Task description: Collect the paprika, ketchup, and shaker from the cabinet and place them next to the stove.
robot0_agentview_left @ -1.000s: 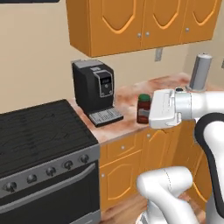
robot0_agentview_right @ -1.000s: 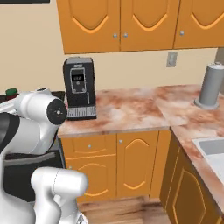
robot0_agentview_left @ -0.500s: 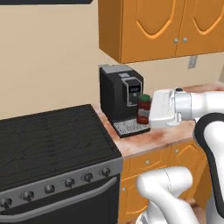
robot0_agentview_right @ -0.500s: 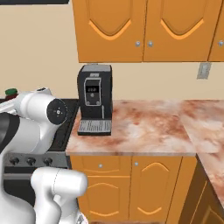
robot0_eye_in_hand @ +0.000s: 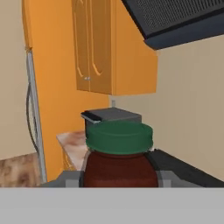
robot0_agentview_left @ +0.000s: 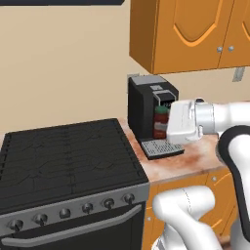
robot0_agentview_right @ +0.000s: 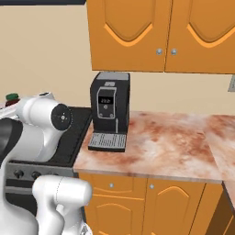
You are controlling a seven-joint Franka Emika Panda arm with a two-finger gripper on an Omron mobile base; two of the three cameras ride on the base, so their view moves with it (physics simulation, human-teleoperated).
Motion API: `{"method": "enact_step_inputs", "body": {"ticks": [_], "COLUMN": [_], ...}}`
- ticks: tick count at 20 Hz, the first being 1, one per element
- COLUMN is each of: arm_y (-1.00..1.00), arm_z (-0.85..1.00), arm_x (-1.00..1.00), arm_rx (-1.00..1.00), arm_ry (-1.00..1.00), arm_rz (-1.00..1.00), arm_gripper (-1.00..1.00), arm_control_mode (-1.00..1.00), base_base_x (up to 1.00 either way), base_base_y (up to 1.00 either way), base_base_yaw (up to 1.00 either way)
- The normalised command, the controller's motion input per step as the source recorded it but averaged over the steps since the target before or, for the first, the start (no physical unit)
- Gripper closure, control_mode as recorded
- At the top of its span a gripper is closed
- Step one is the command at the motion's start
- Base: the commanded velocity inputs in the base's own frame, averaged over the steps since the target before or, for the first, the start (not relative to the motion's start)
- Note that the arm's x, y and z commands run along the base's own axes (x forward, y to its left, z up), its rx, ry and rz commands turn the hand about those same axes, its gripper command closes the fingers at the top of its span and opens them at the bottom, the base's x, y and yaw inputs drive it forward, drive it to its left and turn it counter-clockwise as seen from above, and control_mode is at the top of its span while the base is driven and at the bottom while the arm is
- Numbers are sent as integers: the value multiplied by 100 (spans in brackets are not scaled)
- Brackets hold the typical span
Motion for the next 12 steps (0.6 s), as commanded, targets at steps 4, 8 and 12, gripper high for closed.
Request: {"method": "enact_step_inputs", "body": {"ticks": [4,8,12], "arm_y": [-42,-50,-36], "arm_z": [-55,-79,-91], "arm_x": [28,22,30], "arm_rx": [8,6,1], "arm_ry": [-7,-7,-3], "arm_rz": [20,19,19], "arm_gripper": [100,100,100], "arm_control_mode": [-100,-100,-100], "base_base_x": [0,0,0], "base_base_y": [0,0,0], "base_base_yaw": [0,0,0]}}
